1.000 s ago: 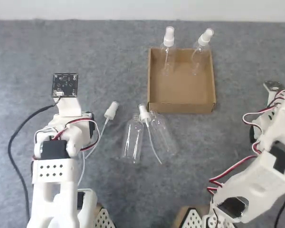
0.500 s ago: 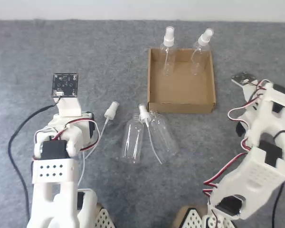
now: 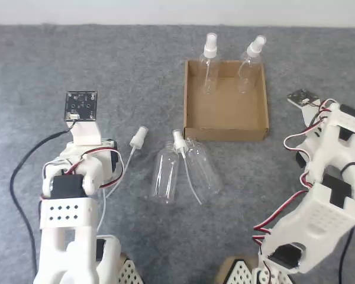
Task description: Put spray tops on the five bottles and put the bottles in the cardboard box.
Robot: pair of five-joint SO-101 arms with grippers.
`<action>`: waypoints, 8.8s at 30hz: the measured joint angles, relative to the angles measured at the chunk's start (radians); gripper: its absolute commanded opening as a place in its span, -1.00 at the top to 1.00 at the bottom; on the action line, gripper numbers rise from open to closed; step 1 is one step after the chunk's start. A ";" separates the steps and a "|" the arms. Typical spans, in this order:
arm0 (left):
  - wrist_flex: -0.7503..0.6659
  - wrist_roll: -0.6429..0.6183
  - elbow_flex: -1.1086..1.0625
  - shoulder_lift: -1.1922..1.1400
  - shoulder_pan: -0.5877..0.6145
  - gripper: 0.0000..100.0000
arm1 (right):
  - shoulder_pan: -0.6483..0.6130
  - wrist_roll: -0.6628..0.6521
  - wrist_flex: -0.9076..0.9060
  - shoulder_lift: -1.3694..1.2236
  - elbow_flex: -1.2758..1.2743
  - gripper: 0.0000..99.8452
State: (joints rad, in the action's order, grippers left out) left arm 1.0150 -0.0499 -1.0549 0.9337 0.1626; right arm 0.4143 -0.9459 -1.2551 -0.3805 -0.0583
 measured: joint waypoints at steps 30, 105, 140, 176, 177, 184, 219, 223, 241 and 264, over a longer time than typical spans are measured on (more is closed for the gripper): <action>0.000 0.000 0.081 0.000 -0.002 0.98 | -0.006 0.252 -0.098 0.155 0.060 0.99; -0.342 -0.436 0.328 0.000 -0.141 0.98 | -1.264 0.775 0.961 1.108 -1.062 0.99; -0.052 -0.218 0.224 0.021 -0.304 0.97 | -1.235 0.953 0.968 1.238 -1.119 0.99; 0.080 -0.173 0.462 0.020 -0.175 0.71 | -1.192 0.962 0.977 1.270 -1.142 0.99; 0.072 -0.170 0.442 0.020 -0.175 0.71 | -1.192 0.962 0.993 1.270 -1.142 0.99; 0.028 -0.149 0.338 0.018 -0.169 0.71 | -1.192 0.962 1.023 1.270 -1.142 0.99; 0.138 -0.137 0.663 0.020 -0.051 0.70 | -1.138 0.862 1.422 1.272 -1.169 0.99; 0.138 -0.137 0.738 0.020 -0.097 0.64 | -1.181 0.853 1.551 1.270 -1.269 0.99; 0.110 -0.109 0.542 0.020 -0.203 0.64 | -1.188 0.850 1.588 1.270 -1.338 0.99; 0.176 -0.092 0.571 0.169 -0.018 0.63 | -1.062 0.902 1.346 1.270 -1.201 0.99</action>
State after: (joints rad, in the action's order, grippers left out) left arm 1.1914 -0.1419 -0.4841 1.1024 0.1442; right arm -0.6475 -0.0437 0.0905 0.8899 -1.2597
